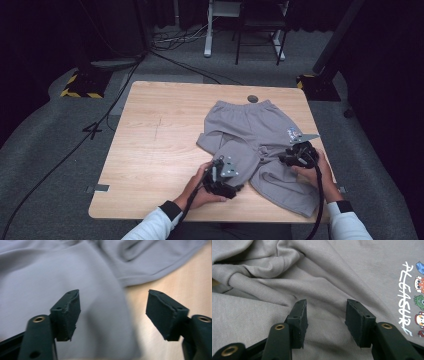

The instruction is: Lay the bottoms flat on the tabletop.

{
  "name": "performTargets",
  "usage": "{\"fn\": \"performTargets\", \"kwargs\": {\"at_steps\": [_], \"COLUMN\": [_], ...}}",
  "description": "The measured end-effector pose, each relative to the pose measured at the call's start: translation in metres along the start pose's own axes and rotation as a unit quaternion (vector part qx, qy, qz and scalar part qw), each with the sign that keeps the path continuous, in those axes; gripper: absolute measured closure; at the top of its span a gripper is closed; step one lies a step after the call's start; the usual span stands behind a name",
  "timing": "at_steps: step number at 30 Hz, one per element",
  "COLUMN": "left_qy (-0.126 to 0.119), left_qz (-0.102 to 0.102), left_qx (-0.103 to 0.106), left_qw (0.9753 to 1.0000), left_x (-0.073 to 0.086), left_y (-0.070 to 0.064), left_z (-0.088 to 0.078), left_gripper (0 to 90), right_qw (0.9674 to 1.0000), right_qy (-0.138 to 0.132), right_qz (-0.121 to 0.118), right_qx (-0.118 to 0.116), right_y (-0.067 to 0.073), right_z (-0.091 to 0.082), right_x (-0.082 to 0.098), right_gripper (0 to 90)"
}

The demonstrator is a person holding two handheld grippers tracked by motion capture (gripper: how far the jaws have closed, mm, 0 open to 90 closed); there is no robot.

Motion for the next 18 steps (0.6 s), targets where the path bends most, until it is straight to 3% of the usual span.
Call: {"fn": "performTargets", "kwargs": {"at_steps": [2, 5, 7, 9, 10, 11, 14, 18], "left_qy": [0.014, 0.038, 0.054, 0.052, 0.05, 0.042, 0.012, -0.045], "left_qz": [0.006, 0.002, 0.003, -0.005, -0.002, -0.001, -0.002, -0.021], "left_qx": [-0.01, -0.044, -0.065, -0.055, -0.066, -0.064, -0.067, -0.093], "left_qw": [0.9998, 0.9983, 0.9964, 0.9971, 0.9965, 0.997, 0.9977, 0.9945], "left_x": [-0.001, 0.001, 0.004, 0.006, 0.006, 0.005, 0.0, -0.008], "left_y": [-0.006, -0.002, 0.005, 0.011, 0.013, 0.015, 0.021, 0.041], "left_z": [0.012, 0.027, 0.032, 0.033, 0.031, 0.027, 0.01, -0.039], "left_gripper": [26.6, 26.5, 38.7, 52.4, 60.1, 69.7, 81.5, 83.5], "right_qw": [1.0, 1.0, 1.0, 1.0, 1.0, 1.0, 1.0, 0.9999], "right_qy": [0.0, 0.002, 0.002, 0.002, 0.001, 0.001, 0.004, 0.005], "right_qz": [0.002, 0.002, 0.0, 0.0, 0.0, 0.002, 0.002, 0.01], "right_qx": [-0.001, -0.004, -0.002, -0.002, -0.001, -0.003, -0.002, -0.001], "right_y": [0.0, 0.001, 0.001, 0.001, 0.001, 0.001, 0.001, -0.002], "right_z": [0.001, 0.002, 0.002, 0.002, 0.002, 0.002, 0.002, 0.003], "right_x": [0.001, 0.001, 0.001, 0.001, 0.001, 0.001, 0.002, 0.003], "right_gripper": [51.6, 51.5, 51.4, 51.1, 51.0, 51.0, 50.9, 50.5]}}
Point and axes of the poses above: each handheld gripper's, and its own axes: z roughly forward along the jaws, x roughly out of its underside, y roughly to its left, the point moved 3 cm from there along z, roughly forward along the jaws, and after that the axes turned 10 degrees about -y, right-handed, at the moved point
